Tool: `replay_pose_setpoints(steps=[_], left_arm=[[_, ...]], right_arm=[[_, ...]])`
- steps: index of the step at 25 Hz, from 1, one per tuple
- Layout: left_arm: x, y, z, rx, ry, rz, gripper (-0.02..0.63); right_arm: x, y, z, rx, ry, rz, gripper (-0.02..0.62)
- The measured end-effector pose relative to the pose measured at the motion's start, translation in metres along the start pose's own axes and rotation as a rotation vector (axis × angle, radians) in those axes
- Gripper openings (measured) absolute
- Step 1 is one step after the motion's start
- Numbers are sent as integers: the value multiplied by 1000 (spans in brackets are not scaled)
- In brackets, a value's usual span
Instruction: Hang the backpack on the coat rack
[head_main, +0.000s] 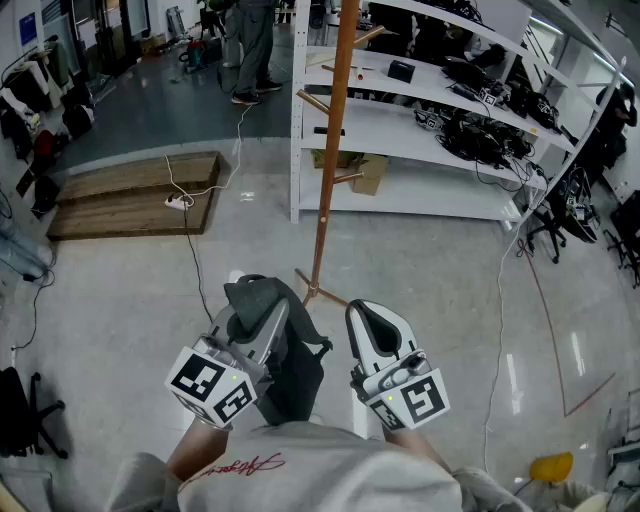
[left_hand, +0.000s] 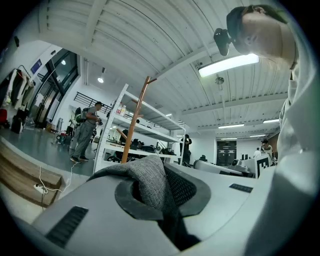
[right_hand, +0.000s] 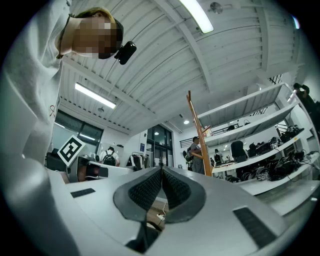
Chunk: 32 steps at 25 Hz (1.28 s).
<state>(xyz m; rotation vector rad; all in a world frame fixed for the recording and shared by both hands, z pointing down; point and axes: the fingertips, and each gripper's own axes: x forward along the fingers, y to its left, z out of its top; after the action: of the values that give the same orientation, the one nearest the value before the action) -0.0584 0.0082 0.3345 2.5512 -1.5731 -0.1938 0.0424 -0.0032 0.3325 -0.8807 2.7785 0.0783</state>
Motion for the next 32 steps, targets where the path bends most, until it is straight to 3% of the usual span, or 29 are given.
replay_pose_setpoints(steps=[21, 32], left_arm=[[3, 11, 1, -26, -3, -1, 40], [10, 32, 13, -7, -22, -49, 40]], right_arm=[[3, -4, -1, 8, -10, 6, 21], [20, -11, -7, -5, -22, -49, 21]])
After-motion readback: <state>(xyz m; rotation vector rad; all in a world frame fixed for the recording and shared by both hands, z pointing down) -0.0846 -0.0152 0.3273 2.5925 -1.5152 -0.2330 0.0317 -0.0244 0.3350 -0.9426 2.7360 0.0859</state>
